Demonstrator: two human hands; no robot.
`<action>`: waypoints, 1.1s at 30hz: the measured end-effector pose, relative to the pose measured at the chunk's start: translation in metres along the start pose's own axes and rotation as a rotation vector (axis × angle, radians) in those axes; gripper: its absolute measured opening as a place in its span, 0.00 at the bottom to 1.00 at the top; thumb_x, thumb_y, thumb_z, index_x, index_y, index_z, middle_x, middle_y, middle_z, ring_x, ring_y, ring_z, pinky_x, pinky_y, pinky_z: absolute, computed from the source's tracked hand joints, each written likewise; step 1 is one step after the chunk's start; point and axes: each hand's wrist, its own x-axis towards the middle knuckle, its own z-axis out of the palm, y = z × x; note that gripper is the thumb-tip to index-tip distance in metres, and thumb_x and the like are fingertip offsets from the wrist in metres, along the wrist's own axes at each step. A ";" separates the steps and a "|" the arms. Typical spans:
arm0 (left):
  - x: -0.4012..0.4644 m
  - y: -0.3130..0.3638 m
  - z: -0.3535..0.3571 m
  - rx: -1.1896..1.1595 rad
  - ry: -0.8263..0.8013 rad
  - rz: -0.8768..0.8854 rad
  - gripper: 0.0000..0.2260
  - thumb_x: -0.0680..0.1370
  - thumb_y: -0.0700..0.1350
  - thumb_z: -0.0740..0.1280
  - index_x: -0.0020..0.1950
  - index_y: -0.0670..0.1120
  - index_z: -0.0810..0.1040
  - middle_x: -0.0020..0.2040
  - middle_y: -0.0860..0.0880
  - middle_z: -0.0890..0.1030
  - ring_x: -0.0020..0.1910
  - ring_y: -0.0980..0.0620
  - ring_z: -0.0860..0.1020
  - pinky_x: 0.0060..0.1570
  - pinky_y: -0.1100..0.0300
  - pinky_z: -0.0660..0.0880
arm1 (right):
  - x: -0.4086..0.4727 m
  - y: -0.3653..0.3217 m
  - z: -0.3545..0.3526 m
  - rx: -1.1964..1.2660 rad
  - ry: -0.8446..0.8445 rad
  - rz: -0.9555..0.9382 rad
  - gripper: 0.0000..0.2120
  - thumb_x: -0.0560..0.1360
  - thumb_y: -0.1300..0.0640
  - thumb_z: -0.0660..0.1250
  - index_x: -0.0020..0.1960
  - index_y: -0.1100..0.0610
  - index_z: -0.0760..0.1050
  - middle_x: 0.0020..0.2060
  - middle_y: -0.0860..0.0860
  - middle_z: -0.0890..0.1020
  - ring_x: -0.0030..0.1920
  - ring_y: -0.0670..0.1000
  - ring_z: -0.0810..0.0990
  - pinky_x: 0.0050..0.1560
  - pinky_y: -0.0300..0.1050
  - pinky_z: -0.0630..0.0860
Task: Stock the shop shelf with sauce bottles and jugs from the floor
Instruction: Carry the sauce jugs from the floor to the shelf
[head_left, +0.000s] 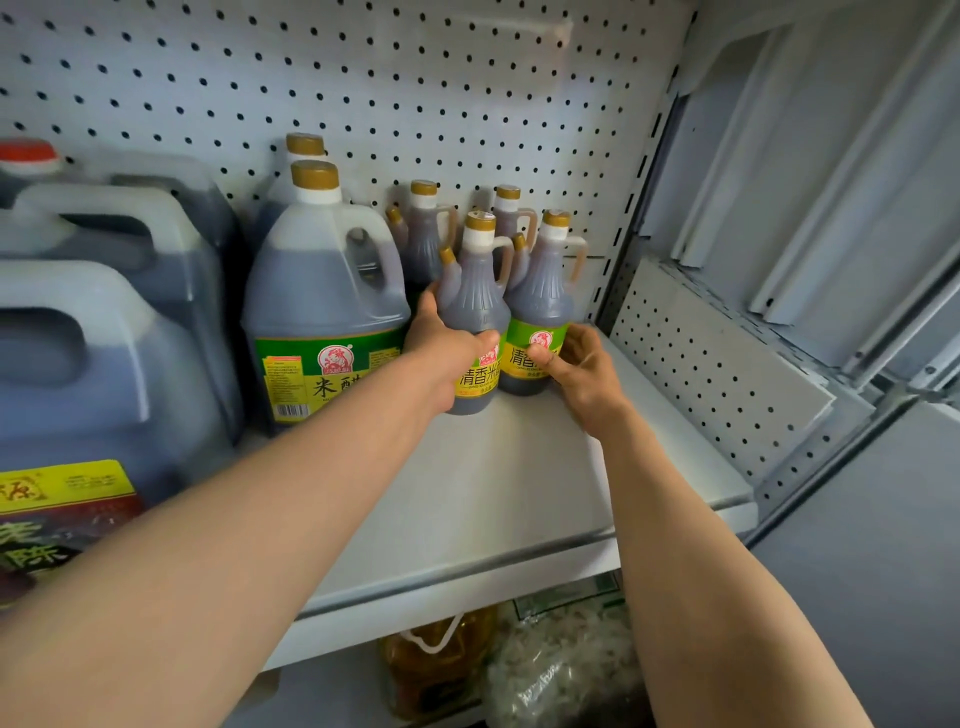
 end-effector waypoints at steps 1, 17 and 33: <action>0.000 0.000 0.001 -0.002 0.008 -0.002 0.41 0.72 0.37 0.76 0.77 0.59 0.59 0.66 0.51 0.75 0.64 0.43 0.76 0.61 0.41 0.75 | 0.000 0.000 0.000 0.003 -0.007 0.002 0.26 0.67 0.56 0.77 0.60 0.56 0.70 0.54 0.53 0.83 0.55 0.49 0.83 0.54 0.45 0.79; -0.030 -0.001 0.004 0.202 0.157 0.109 0.43 0.74 0.48 0.74 0.81 0.53 0.51 0.77 0.49 0.65 0.74 0.45 0.66 0.70 0.51 0.67 | -0.020 -0.010 0.014 -0.065 0.111 -0.001 0.20 0.75 0.58 0.74 0.63 0.57 0.73 0.55 0.51 0.83 0.51 0.42 0.83 0.52 0.40 0.79; -0.099 -0.072 -0.103 0.267 0.471 0.254 0.39 0.80 0.55 0.66 0.81 0.41 0.49 0.81 0.42 0.55 0.80 0.45 0.53 0.75 0.56 0.50 | -0.126 -0.019 0.156 -0.219 0.128 -0.132 0.07 0.83 0.50 0.61 0.61 0.44 0.74 0.52 0.31 0.78 0.52 0.23 0.73 0.49 0.20 0.68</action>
